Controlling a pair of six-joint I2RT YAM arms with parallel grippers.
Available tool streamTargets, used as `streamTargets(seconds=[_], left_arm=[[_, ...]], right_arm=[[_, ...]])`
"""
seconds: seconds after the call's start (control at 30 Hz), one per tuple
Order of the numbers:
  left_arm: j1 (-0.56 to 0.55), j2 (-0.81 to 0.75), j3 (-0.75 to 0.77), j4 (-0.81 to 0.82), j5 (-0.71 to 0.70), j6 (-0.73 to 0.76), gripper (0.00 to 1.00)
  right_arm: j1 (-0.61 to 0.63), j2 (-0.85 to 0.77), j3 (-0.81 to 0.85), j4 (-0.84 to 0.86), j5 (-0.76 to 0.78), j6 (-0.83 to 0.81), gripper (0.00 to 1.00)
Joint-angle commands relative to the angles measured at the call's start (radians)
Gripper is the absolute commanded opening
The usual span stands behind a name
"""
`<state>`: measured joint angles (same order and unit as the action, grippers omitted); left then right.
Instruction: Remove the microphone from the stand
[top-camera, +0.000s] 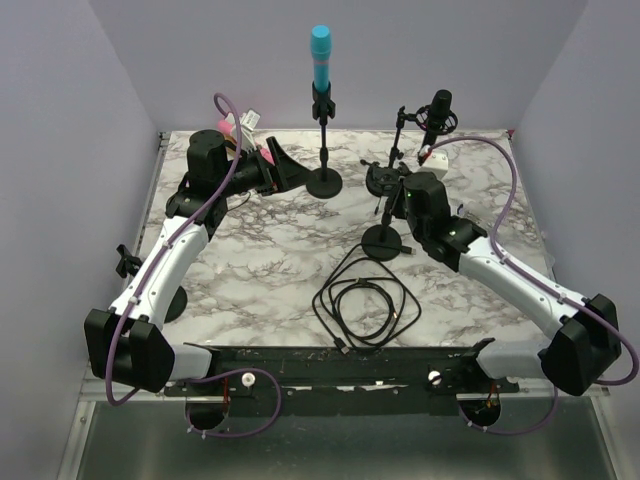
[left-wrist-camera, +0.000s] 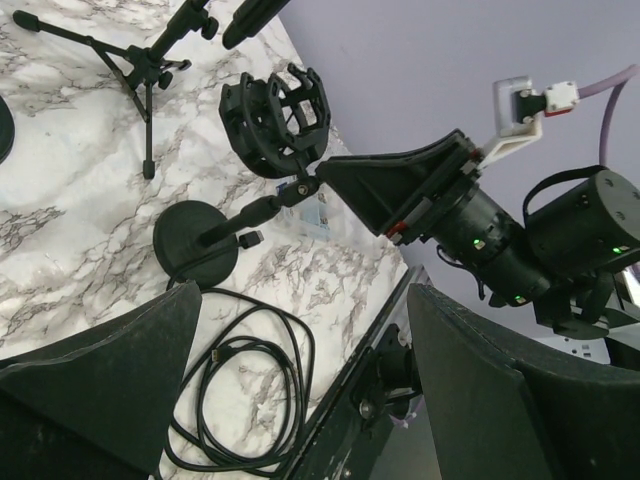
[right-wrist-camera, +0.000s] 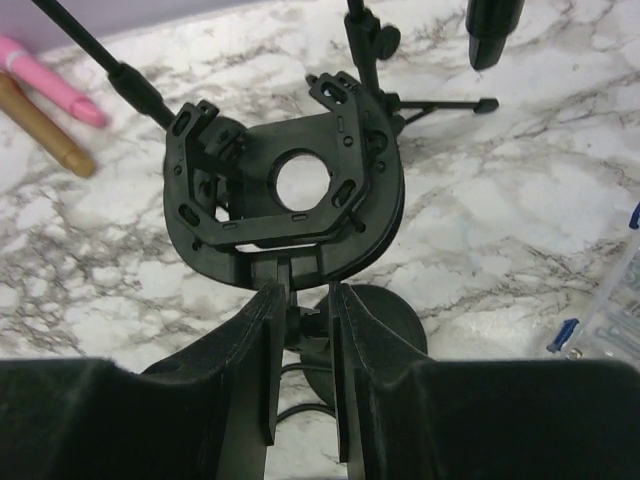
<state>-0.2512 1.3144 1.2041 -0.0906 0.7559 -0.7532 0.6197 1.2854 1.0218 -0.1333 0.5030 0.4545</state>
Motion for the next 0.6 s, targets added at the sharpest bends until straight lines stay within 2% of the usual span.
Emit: streamTargets(seconds=[0.0, 0.17, 0.27, 0.4, 0.57], left_arm=[[-0.007, 0.005, 0.022, 0.031, 0.032, -0.005, 0.86], [-0.007, 0.004, 0.023, 0.031, 0.034, -0.004, 0.86], [-0.007, 0.003, 0.024, 0.029, 0.032, -0.001, 0.86], [-0.007, 0.003, 0.024, 0.031, 0.033, -0.004, 0.86], [-0.007, 0.002, 0.023, 0.031, 0.033, -0.005, 0.86]], right_arm=[[0.01, 0.074, -0.052, -0.215, -0.072, 0.026, 0.3], [0.011, 0.08, -0.015, -0.218, -0.07, 0.016, 0.32], [0.012, 0.061, 0.025, -0.233, -0.085, 0.003, 0.38], [0.012, -0.013, 0.056, -0.225, -0.116, -0.012, 0.57], [0.012, -0.081, 0.04, -0.211, -0.098, -0.022, 0.88]])
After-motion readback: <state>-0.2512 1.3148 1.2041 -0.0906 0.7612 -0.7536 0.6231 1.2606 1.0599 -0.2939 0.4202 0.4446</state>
